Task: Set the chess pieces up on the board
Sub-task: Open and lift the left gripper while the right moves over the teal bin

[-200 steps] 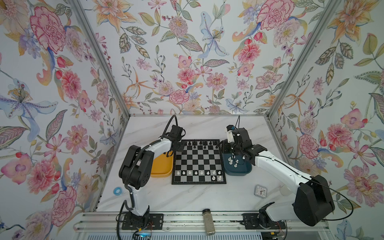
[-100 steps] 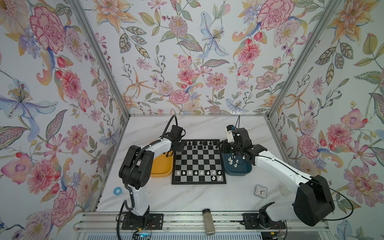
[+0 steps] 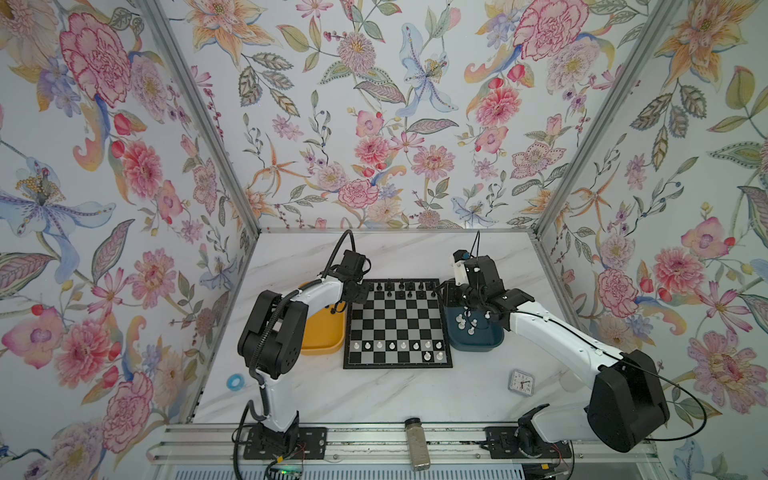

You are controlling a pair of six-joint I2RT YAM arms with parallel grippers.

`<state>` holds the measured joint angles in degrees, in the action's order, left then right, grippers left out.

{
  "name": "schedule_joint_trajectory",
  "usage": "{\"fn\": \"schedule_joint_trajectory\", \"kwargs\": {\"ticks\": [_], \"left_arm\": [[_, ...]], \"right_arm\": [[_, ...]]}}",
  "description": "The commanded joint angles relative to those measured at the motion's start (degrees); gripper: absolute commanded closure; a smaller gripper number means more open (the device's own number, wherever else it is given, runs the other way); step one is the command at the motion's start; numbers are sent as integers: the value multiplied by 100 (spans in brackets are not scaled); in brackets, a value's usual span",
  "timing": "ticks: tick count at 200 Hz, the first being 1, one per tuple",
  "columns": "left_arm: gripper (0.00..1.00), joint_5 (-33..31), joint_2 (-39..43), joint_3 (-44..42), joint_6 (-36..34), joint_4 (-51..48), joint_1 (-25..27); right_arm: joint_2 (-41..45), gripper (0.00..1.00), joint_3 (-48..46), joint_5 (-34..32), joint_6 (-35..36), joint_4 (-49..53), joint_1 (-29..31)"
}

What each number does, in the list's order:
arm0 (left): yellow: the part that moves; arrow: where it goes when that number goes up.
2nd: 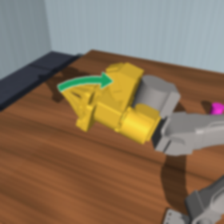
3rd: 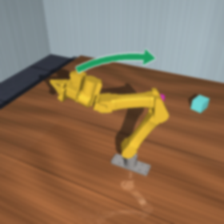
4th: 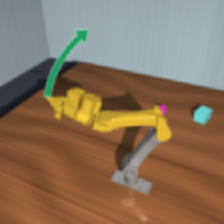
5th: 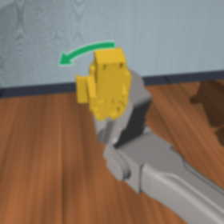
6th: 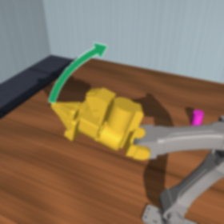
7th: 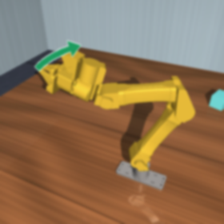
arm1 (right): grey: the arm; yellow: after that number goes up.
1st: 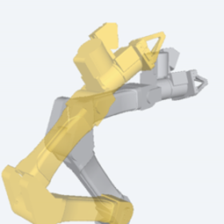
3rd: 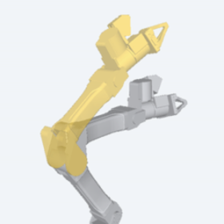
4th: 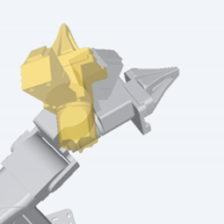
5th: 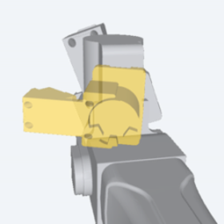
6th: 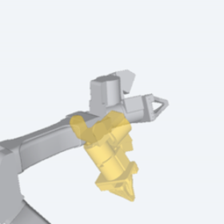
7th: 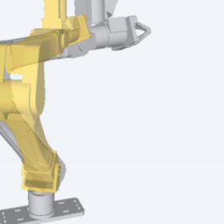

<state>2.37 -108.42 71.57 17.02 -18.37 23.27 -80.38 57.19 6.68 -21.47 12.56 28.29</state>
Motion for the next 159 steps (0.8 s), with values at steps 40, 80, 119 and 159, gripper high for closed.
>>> {"fn": "schedule_joint_trajectory", "kwargs": {"ticks": [40, 80, 119, 159], "left_arm": [[72, 69, 579, -33, 39, 9, 56], [72, 150, 1088, -173, 21, 169, 73], [66, 95, 2211, -701, -56, 819, 66], [59, -39, 3371, -1611, -141, 1890, 26]], "right_arm": [[66, 68, -50, -15, -68, -2, -34], [187, 68, 50, -141, 30, 192, -43], [251, 66, 407, -483, 388, 1119, -287], [116, 65, 655, -734, 752, 1809, -789]]}}
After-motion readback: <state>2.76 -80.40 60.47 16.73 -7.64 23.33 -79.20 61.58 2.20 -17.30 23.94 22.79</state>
